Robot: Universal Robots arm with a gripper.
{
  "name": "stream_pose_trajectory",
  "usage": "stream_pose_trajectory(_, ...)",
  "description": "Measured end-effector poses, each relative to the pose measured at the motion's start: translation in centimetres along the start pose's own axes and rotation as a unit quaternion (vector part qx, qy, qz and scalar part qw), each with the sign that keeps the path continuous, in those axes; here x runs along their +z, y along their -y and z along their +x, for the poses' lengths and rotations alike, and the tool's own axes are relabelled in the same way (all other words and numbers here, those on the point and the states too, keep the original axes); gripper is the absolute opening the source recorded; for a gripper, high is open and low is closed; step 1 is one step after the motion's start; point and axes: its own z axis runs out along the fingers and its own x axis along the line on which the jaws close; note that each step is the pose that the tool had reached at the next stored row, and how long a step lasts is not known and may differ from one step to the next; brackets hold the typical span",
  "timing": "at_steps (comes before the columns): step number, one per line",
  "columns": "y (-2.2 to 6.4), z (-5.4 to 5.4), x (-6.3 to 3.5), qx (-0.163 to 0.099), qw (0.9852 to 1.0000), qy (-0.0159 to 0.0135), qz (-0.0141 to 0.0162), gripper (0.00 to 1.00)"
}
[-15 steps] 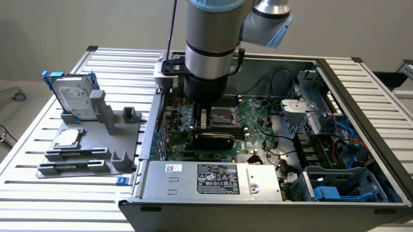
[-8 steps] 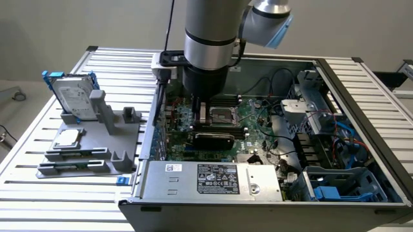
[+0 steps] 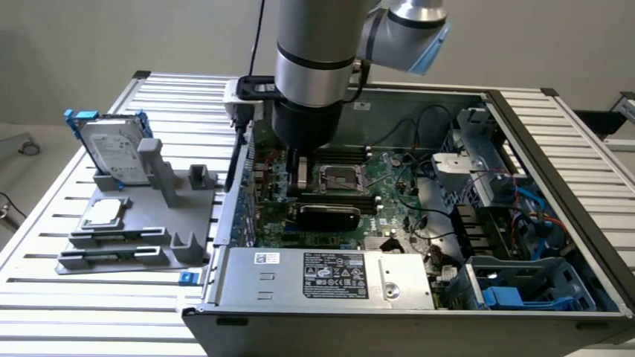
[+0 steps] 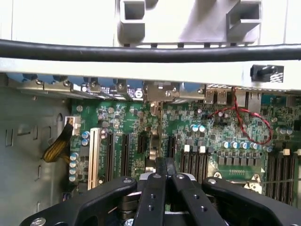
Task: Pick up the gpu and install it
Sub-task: 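Press down on the gpu until it lock into place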
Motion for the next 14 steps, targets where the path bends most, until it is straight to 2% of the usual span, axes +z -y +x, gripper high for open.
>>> stream_pose_trajectory(2, -0.16, -0.01, 0.01, 0.001, 0.9999, 0.0008, -0.0148, 0.11)
stream_pose_trajectory(5, -0.32, -0.02, 0.03, 0.002, 0.9993, 0.002, -0.0386, 0.11)
stream_pose_trajectory(6, -0.35, -0.02, 0.04, 0.002, 0.999, 0.0024, -0.0455, 0.11)
stream_pose_trajectory(7, -0.37, -0.02, 0.03, 0.002, 0.9987, 0.0023, -0.0505, 0.11)
stream_pose_trajectory(8, -0.39, -0.02, 0.03, 0.002, 0.9985, 0.0013, -0.0542, 0.11)
stream_pose_trajectory(10, -0.45, -0.02, 0.04, 0.003, 0.9982, -0.0019, -0.0594, 0.11)
stream_pose_trajectory(13, -0.52, -0.02, 0.06, 0.006, 0.9976, -0.0139, -0.0676, 0.11)
stream_pose_trajectory(14, -0.55, -0.02, 0.06, 0.006, 0.9973, -0.0171, -0.0708, 0.11)
